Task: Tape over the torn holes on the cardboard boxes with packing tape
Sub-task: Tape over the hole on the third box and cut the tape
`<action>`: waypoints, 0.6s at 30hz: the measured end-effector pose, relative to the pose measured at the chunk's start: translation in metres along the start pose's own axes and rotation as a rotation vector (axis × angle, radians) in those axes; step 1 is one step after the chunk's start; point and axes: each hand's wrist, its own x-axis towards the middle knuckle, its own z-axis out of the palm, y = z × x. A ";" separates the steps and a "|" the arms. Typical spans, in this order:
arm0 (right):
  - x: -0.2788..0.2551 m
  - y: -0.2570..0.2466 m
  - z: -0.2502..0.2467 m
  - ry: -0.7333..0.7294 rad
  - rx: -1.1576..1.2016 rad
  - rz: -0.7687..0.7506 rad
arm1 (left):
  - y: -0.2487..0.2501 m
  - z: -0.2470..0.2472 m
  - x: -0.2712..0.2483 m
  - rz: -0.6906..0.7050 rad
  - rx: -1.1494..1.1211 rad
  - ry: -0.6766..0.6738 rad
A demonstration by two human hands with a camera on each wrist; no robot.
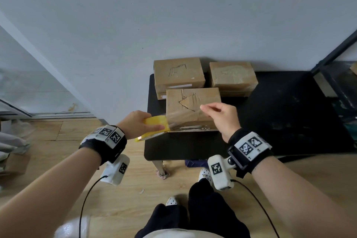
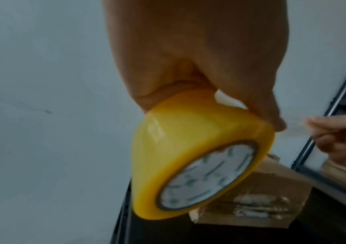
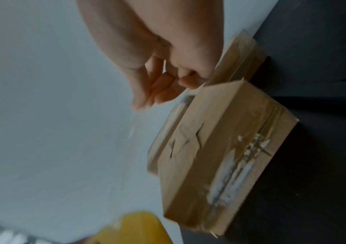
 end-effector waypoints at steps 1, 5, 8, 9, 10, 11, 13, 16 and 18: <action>0.002 0.001 -0.004 0.014 0.000 -0.008 | -0.002 -0.002 0.003 -0.023 0.057 0.014; 0.011 0.008 -0.017 0.037 -0.008 0.026 | -0.015 -0.007 0.015 -0.047 0.081 -0.007; 0.019 0.019 -0.016 0.096 0.005 0.107 | -0.012 -0.013 0.022 0.030 -0.064 -0.027; 0.022 0.024 -0.015 0.115 -0.004 0.125 | -0.009 -0.016 0.025 0.056 -0.063 -0.029; 0.025 0.027 -0.014 0.130 -0.028 0.133 | -0.006 -0.018 0.028 0.067 -0.049 -0.025; 0.027 0.031 -0.013 0.143 -0.061 0.136 | -0.003 -0.020 0.031 0.069 -0.034 -0.021; 0.030 0.038 -0.011 0.162 -0.139 0.128 | 0.004 -0.024 0.036 0.064 -0.009 -0.027; 0.033 0.045 -0.008 0.186 -0.241 0.102 | 0.010 -0.024 0.043 0.053 0.010 -0.049; 0.035 0.048 -0.008 0.192 -0.285 0.101 | 0.012 -0.024 0.047 0.038 0.021 -0.063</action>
